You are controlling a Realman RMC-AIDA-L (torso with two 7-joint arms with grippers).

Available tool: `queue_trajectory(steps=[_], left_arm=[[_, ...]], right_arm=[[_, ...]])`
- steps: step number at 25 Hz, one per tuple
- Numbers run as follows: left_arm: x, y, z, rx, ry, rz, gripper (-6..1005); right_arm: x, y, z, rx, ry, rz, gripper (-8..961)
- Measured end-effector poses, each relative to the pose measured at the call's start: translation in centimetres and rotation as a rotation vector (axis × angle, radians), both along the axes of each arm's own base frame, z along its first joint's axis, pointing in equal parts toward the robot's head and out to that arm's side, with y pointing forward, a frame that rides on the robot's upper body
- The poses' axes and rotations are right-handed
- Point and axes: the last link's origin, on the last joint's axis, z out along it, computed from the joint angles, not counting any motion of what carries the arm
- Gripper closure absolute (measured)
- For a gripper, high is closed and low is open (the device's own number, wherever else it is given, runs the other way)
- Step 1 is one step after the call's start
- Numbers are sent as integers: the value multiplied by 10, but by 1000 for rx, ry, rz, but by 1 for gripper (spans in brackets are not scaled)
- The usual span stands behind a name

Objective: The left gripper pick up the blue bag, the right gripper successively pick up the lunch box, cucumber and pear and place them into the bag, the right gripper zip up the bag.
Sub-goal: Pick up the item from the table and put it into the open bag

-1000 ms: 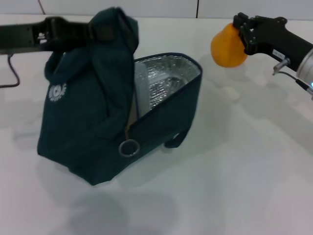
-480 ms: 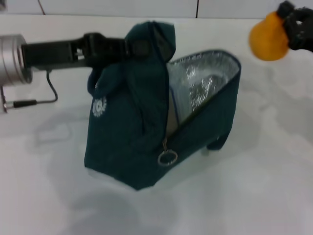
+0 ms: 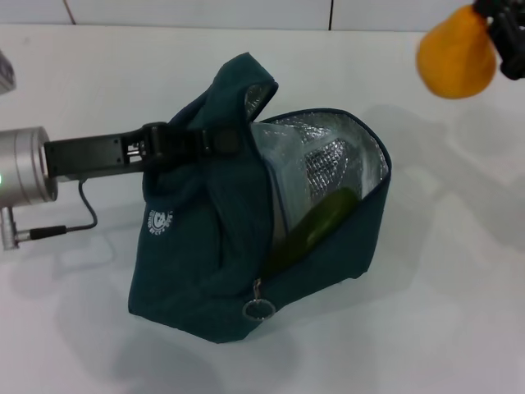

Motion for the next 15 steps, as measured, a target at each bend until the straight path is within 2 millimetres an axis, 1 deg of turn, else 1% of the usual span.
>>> queue_trajectory(steps=[8,10,15], left_arm=[[-10,-7,3,9,11,19,860],[-12,-8,3,12,14,20,859],[-13,-8,4,14,16,18,859]], right_arm=[[-38,-9,-28,-184,30,160,857],[-49,-12,-40,-240,22,197,855],[-67,-22,-64,-347,-5,268,850]])
